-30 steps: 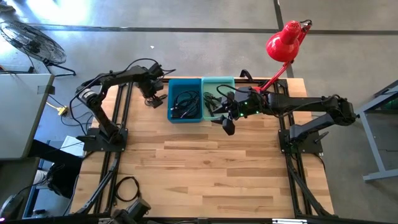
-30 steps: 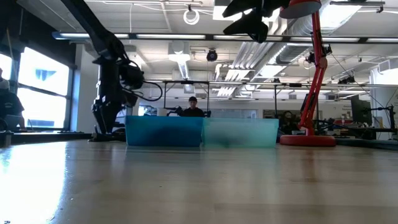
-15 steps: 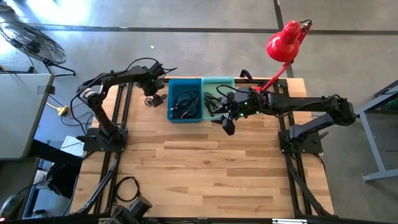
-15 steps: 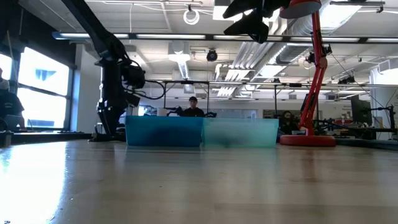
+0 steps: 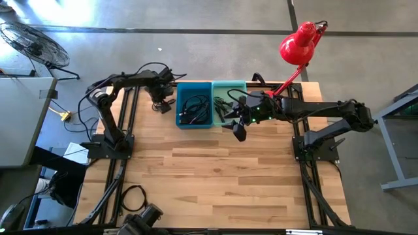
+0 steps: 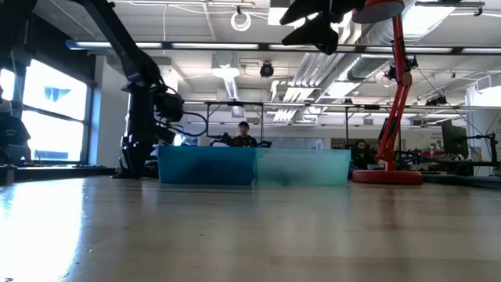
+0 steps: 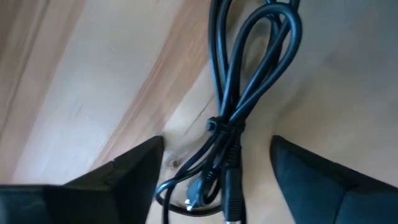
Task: Pick & Place USB Port
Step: Put the black USB cable into the green bin
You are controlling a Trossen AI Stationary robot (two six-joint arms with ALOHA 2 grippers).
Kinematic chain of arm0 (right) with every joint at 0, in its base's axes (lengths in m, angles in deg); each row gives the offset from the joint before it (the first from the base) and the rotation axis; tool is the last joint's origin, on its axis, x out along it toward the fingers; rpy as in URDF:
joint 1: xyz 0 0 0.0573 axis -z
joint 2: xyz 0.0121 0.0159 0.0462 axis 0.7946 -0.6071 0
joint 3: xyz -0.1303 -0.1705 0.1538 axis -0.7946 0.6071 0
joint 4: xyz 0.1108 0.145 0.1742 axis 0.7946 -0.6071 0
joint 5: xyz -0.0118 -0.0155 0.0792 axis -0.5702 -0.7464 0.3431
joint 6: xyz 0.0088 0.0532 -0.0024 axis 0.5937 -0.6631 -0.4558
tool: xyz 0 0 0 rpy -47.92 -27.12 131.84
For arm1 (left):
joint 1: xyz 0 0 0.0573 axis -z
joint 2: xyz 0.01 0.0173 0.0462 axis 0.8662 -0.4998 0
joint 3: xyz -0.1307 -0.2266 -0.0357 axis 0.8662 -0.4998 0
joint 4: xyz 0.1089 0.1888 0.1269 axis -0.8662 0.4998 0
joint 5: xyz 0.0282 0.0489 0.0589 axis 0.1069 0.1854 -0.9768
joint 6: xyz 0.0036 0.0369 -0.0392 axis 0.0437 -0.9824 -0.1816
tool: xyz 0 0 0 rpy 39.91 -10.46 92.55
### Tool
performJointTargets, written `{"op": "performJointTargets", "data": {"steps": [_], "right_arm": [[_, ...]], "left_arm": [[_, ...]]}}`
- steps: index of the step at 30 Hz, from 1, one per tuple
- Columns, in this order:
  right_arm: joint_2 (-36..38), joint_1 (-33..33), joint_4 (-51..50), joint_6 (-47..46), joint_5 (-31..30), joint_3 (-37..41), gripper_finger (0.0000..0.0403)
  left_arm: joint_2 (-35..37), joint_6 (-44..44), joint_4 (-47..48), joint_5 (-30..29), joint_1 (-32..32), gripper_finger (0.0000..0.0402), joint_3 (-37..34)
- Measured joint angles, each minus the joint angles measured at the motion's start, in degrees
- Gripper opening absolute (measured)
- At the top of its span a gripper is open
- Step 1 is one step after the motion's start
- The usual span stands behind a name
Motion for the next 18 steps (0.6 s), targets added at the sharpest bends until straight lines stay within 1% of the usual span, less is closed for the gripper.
{"op": "performJointTargets", "data": {"steps": [2, 5, 7, 11, 12, 14, 18], "right_arm": [[0.0, 0.0, 0.0, 0.6, -0.9, 0.0, 0.0209], [0.0, 0.1, 0.0, 1.0, -1.4, 0.0, 0.0209], [0.0, 0.2, 0.0, 1.4, -1.5, 0.0, 0.0209], [0.0, 0.2, 0.0, 2.1, -1.9, 0.0, 0.0209], [0.0, 0.2, 0.0, 2.1, -1.9, 0.0, 0.0209], [0.0, 0.2, 0.0, 2.1, -1.9, 0.0, 0.0209], [0.0, 0.2, 0.0, 2.1, -1.6, 0.0, 0.0209]], "left_arm": [[0.0, -1.4, -0.3, 0.5, -0.4, 0.0259, 0.0], [-0.3, -3.5, -0.6, 0.5, -0.5, 0.0198, 0.0], [-0.3, -4.7, -0.8, 0.1, -0.9, 0.0148, 0.0], [-0.4, -6.3, -1.2, 1.1, -1.2, 0.0041, 0.0], [-0.4, -6.4, -1.2, 1.2, -1.2, 0.0033, 0.0], [-0.4, -6.8, -1.2, 2.2, -1.2, 0.0033, 0.0], [0.0, -8.1, -2.1, 8.4, -1.3, 0.0051, -0.1]]}}
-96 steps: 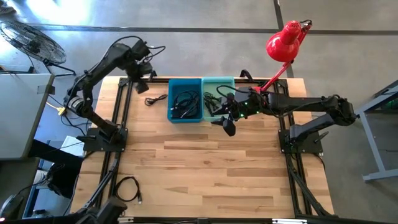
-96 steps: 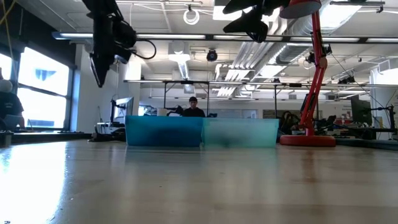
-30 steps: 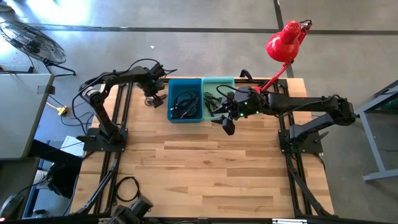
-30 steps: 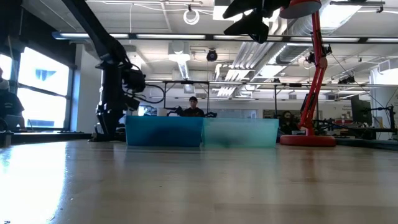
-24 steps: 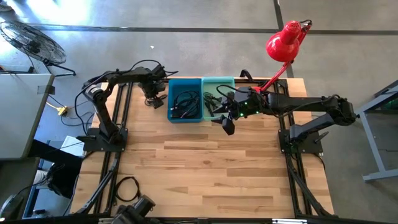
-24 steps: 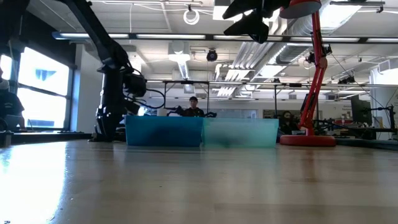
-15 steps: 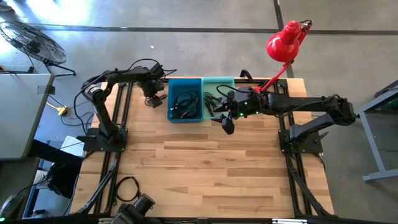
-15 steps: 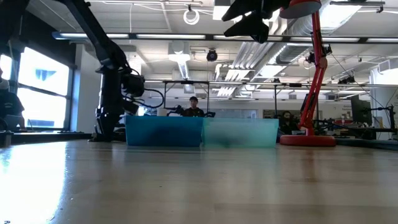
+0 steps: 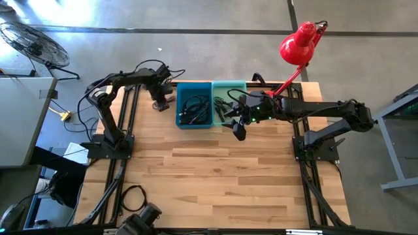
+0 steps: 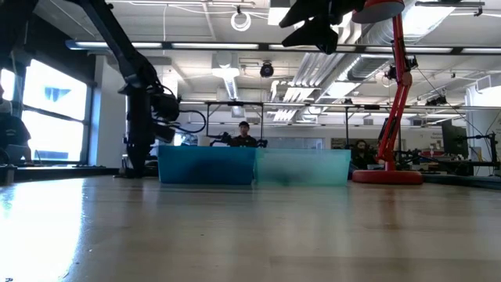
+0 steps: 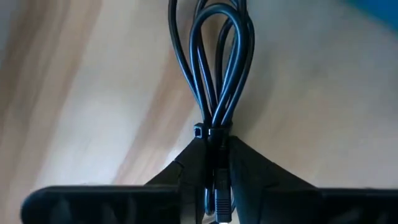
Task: Pick & Place USB Port
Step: Put the black USB cable into the green bin
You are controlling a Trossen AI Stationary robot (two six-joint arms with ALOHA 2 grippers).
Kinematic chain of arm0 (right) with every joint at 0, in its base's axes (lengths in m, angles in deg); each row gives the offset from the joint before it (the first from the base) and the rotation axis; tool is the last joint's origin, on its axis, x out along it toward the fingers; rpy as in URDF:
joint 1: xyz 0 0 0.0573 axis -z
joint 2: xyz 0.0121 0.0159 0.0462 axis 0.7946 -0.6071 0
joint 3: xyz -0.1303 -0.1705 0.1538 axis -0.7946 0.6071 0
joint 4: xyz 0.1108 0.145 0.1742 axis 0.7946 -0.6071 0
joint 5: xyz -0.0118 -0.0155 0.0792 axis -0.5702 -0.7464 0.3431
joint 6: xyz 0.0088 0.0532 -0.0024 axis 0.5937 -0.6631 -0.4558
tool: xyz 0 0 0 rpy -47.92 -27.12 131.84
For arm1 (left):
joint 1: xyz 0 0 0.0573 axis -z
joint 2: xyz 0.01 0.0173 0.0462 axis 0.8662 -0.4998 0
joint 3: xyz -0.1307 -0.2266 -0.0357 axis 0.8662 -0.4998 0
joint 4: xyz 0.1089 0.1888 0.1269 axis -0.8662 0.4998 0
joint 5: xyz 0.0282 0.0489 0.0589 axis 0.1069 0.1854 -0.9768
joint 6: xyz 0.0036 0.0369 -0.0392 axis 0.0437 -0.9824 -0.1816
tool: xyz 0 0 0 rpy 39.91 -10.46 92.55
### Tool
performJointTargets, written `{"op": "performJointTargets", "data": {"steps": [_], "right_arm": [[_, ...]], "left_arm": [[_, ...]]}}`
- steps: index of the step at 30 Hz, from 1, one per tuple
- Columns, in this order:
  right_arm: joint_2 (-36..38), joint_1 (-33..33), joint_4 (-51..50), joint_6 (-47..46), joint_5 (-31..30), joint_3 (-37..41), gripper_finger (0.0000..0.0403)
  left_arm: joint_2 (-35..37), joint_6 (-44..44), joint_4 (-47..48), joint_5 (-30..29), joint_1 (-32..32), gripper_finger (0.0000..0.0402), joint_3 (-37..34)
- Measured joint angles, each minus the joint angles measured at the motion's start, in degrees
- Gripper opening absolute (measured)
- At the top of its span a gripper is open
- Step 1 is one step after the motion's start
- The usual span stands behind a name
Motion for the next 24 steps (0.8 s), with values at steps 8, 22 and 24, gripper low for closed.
{"op": "performJointTargets", "data": {"steps": [8, 22, 24], "right_arm": [[0.0, -0.5, 3.0, -1.1, 3.9, 0.0, 0.0208], [0.9, -4.2, 23.6, 2.8, 17.1, 0.0, 0.0209], [0.9, -4.8, 26.6, 4.5, 17.3, 0.0, 0.0209]], "left_arm": [[9.3, 0.7, 0.2, 7.0, 0.5, 0.0036, -0.4], [38.3, 6.0, -2.9, 18.8, 1.2, 0.0038, -0.2], [42.1, 8.6, -5.9, 21.0, 3.0, 0.0038, -0.2]]}}
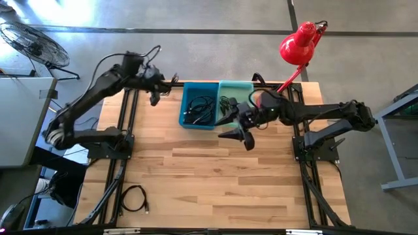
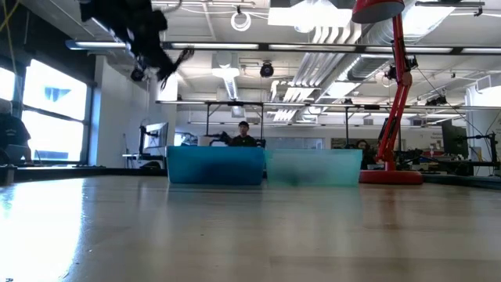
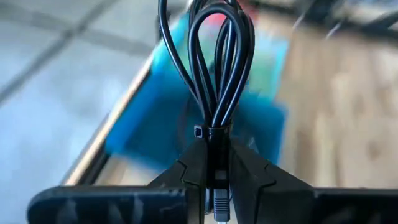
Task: Pick & Place USB Port
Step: Put the black USB cable into the green bin
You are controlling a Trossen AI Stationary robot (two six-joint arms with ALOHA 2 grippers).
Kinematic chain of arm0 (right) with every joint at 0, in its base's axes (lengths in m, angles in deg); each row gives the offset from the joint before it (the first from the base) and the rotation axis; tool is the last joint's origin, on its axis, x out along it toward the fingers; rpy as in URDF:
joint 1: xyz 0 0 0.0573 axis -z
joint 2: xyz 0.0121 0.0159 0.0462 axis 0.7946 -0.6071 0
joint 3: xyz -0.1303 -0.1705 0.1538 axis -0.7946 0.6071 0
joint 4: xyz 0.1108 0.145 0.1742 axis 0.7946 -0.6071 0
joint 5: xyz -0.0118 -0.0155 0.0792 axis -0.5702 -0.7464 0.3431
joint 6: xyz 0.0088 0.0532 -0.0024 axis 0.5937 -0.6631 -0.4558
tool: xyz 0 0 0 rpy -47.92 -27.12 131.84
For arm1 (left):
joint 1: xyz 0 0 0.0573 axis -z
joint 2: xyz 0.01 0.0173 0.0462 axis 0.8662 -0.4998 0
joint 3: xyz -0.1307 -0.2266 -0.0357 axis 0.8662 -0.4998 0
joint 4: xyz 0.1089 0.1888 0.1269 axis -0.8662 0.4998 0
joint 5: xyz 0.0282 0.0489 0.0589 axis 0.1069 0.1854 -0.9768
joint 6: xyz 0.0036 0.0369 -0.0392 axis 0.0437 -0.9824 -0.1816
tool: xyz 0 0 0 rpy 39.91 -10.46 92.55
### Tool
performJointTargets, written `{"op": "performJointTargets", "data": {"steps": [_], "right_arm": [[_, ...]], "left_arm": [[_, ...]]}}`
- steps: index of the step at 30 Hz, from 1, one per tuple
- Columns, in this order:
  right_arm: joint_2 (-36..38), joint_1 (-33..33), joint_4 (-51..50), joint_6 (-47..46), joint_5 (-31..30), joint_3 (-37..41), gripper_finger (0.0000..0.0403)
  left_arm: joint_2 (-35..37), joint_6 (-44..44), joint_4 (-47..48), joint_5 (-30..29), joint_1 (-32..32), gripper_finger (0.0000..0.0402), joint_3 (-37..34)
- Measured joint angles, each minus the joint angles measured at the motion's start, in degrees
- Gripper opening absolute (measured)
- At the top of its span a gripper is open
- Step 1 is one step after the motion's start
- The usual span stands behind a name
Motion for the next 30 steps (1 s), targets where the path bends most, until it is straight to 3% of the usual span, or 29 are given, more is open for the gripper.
{"op": "performJointTargets", "data": {"steps": [7, 13, 19, 22, 30], "right_arm": [[0.0, -1.7, 6.7, 11.1, -3.0, 0.0, 0.0209], [0.0, -2.4, 13.4, 17.7, -6.3, 0.0, 0.0209], [0.0, -2.4, 16.8, 18.1, -6.4, 0.0, 0.0209], [0.0, -2.4, 16.7, 18.1, -6.4, 0.0, 0.0209], [0.0, -2.3, 16.1, 17.6, -5.8, 0.0, 0.0208]], "left_arm": [[11.1, 7.5, -13.3, 3.4, 9.7, 0.0040, 0.1], [12.9, 9.2, -26.5, 1.0, 22.9, 0.0041, 0.1], [8.4, 8.8, -36.1, -5.7, 36.2, 0.0041, 0.1], [4.7, 7.1, -42.5, -6.5, 40.6, 0.0041, 0.1], [-6.2, 9.6, -56.7, -2.7, 43.4, 0.0041, 0.1]]}}
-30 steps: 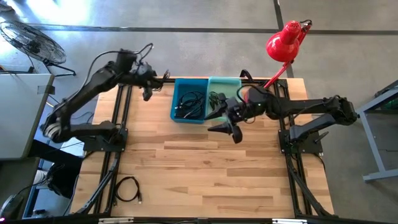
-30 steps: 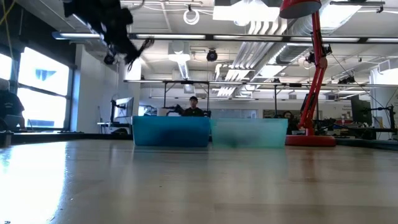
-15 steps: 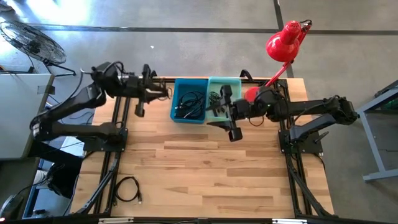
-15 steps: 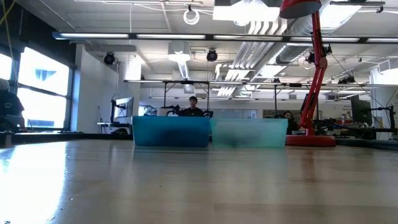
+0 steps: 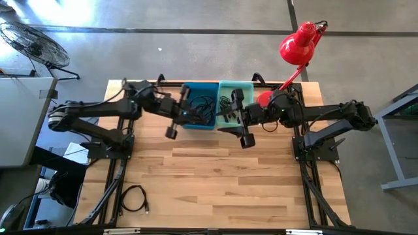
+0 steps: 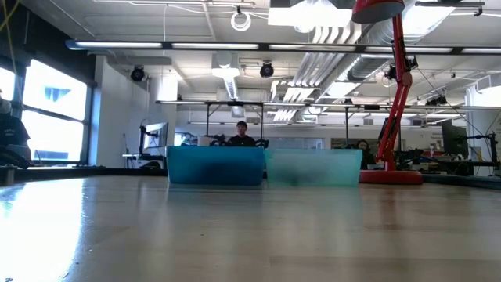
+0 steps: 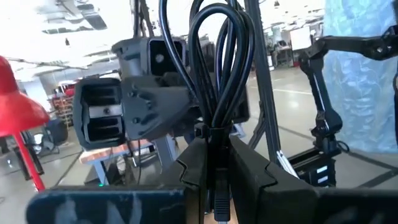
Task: Pick & Place USB Port
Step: Put the black USB cable into the green bin
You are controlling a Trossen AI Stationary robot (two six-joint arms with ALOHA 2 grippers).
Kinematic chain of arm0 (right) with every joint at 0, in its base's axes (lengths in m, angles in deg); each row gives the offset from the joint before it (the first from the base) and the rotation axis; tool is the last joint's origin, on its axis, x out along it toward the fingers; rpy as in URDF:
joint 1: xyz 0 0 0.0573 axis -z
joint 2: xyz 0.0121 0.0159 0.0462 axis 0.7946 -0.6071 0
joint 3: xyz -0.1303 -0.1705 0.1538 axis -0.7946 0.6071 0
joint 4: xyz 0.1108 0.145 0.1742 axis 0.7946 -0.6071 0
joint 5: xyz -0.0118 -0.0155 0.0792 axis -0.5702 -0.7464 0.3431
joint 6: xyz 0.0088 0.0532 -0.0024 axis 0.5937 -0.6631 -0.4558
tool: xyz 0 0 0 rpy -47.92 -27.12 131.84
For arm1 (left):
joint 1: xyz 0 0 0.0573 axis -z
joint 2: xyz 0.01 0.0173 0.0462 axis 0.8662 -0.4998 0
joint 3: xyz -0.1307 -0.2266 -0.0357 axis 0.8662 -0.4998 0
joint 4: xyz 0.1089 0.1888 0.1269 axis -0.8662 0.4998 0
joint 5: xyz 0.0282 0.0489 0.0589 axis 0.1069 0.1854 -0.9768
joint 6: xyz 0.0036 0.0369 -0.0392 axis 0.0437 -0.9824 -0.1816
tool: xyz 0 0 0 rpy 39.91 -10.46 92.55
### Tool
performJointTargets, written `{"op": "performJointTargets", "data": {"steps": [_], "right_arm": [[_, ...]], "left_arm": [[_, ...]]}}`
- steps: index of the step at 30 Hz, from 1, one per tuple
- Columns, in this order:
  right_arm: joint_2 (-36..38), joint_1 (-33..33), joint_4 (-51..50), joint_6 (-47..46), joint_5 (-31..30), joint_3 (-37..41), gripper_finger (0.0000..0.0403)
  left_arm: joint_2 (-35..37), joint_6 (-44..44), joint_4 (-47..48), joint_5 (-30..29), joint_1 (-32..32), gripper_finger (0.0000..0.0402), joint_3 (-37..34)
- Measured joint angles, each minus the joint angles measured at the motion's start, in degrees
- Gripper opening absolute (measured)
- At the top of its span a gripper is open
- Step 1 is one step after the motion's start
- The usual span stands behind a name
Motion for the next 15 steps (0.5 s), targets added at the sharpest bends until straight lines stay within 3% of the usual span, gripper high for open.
{"op": "performJointTargets", "data": {"steps": [7, 15], "right_arm": [[0.0, 1.3, -2.3, -0.5, -0.2, 0.0, 0.0208], [-0.1, 3.1, -2.7, -3.2, -0.2, 0.0, 0.0208]], "left_arm": [[-5.3, 0.9, -5.2, 1.2, 0.0, 0.0042, 0.0], [-6.7, 0.8, -5.5, -0.4, 0.0, 0.0042, 0.0]]}}
